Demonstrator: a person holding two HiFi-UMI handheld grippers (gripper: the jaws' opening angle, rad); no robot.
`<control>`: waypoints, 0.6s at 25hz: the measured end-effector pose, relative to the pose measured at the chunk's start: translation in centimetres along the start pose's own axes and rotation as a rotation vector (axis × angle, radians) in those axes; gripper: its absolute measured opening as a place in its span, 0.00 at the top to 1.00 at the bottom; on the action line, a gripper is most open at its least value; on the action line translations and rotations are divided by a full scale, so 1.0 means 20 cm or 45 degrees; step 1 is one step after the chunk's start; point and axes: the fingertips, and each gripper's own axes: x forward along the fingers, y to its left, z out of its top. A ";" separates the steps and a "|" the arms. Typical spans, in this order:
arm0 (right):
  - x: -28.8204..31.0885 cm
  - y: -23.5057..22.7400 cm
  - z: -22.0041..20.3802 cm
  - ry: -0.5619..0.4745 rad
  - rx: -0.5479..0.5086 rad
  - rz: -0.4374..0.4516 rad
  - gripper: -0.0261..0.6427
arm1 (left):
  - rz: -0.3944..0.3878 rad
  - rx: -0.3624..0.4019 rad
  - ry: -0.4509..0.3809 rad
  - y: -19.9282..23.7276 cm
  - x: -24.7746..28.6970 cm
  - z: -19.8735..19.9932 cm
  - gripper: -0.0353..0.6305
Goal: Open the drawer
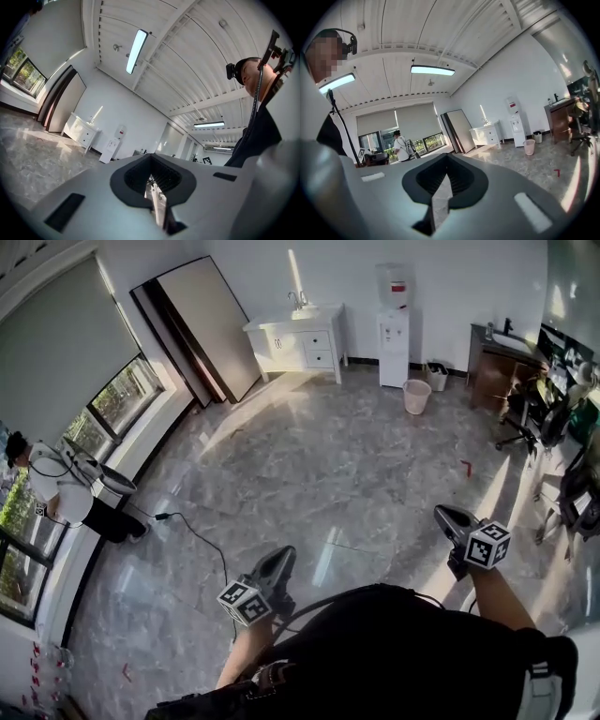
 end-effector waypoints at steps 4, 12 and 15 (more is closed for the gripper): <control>0.30 0.09 0.08 -0.020 -0.015 -0.019 0.96 | -0.043 0.043 0.013 0.28 0.02 0.23 0.95; 0.81 0.17 0.11 -0.016 0.010 -0.053 0.96 | -0.058 0.032 0.019 0.79 0.00 0.51 0.95; 0.93 0.11 0.11 0.019 0.012 -0.048 0.96 | -0.048 0.022 0.002 0.91 0.04 0.54 0.95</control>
